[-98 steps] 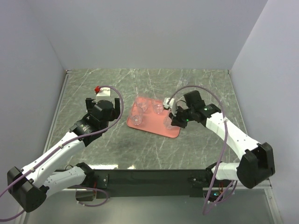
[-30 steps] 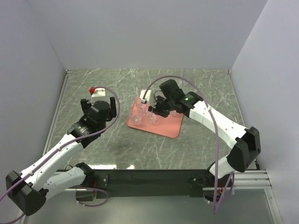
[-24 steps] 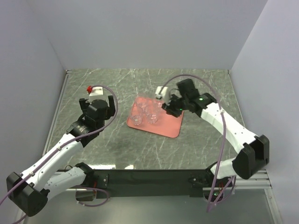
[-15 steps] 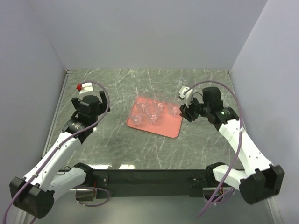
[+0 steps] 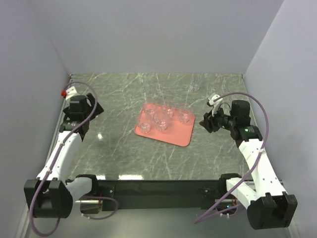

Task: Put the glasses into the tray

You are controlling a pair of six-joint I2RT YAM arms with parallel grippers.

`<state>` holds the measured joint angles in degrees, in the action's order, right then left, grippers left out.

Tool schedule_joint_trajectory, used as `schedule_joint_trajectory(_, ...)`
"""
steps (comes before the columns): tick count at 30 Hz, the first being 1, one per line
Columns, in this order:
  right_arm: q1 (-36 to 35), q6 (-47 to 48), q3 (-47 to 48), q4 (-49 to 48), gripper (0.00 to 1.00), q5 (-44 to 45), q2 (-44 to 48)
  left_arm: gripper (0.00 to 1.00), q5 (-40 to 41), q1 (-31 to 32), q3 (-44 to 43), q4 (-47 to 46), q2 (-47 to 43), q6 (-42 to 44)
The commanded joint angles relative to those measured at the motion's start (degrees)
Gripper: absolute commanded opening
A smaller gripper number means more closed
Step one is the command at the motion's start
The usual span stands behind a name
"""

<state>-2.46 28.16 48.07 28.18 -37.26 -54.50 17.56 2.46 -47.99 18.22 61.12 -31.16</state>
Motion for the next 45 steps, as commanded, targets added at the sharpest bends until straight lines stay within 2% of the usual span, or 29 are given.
schedule_joint_trajectory(1,0.2,0.2,-1.2,-2.6,0.51,-2.0,2.0,0.99,-7.4,-5.0,-1.0,-1.4,1.5,-6.4)
schedule_joint_trajectory(5,0.3,0.8,-1.8,-3.0,0.51,-2.2,3.0,0.99,-11.0,-10.5,-2.5,0.2,6.7,-10.5)
schedule_joint_trajectory(11,0.3,1.8,-2.5,-3.0,0.52,-1.4,3.6,0.97,-13.3,-15.1,-8.9,5.3,16.1,-14.6)
schedule_joint_trajectory(16,0.3,2.1,-2.7,-3.0,0.52,-1.8,4.1,0.88,-14.5,-17.0,-13.4,7.4,21.6,-16.1)
schedule_joint_trajectory(21,0.4,2.2,-2.7,-2.9,0.52,-1.9,3.7,0.84,-16.2,-18.0,-15.3,7.4,26.4,-16.4)
schedule_joint_trajectory(27,0.6,2.4,-2.9,-2.8,0.52,-2.4,3.5,0.75,-17.1,-18.2,-16.4,7.2,30.4,-17.7)
schedule_joint_trajectory(38,0.6,2.5,-2.8,-2.6,0.52,-3.2,2.9,0.44,-15.3,-18.2,-17.1,7.0,32.6,-17.6)
schedule_joint_trajectory(40,0.7,2.5,-2.9,-2.5,0.52,-3.1,2.8,0.32,-15.5,-18.2,-16.7,6.7,32.3,-17.5)
schedule_joint_trajectory(42,0.7,2.6,-2.9,-2.5,0.52,-3.1,2.9,0.27,-15.5,-18.2,-16.6,6.6,32.3,-17.3)
schedule_joint_trajectory(45,0.7,2.7,-2.8,-2.5,0.52,-3.1,2.8,0.08,-15.5,-18.2,-16.5,6.6,32.0,-16.7)
